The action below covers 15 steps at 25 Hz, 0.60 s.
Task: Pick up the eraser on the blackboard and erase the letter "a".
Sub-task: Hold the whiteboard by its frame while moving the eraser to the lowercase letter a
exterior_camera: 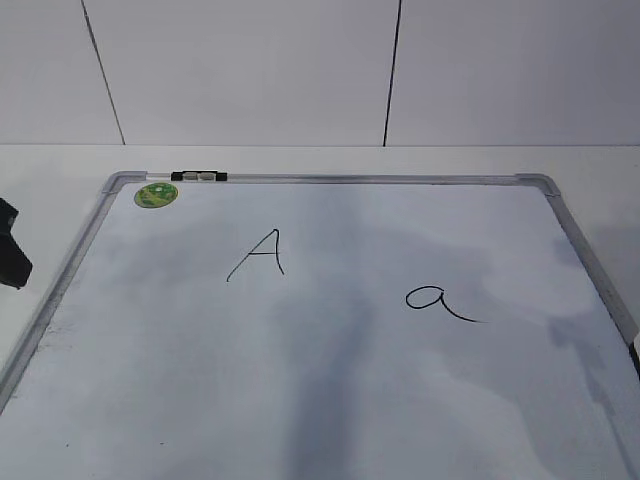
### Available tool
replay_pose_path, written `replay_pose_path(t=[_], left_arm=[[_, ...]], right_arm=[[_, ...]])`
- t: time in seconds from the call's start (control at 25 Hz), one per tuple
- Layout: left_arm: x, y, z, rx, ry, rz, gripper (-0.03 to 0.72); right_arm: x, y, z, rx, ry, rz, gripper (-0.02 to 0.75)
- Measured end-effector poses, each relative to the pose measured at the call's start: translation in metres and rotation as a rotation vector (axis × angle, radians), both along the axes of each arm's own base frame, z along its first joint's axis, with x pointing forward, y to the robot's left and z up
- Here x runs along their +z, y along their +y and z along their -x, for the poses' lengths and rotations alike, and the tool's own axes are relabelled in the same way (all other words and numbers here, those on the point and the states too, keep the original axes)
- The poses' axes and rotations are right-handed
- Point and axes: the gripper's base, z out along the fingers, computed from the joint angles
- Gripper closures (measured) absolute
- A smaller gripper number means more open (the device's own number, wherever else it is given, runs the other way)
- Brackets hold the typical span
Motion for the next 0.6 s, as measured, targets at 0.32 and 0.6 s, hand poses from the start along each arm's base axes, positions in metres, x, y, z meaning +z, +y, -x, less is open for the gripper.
replay_pose_path(t=[0.32, 0.6], left_arm=[[-0.011, 0.007, -0.036, -0.051, 0.001, -0.109, 0.326], [-0.038, 0.007, -0.058, -0.058, 0.078, -0.115, 0.327]], right_arm=[[0.0, 0.001, 0.0, -0.003, -0.002, -0.007, 0.17], [0.0, 0.001, 0.0, -0.003, -0.003, -0.009, 0.17]])
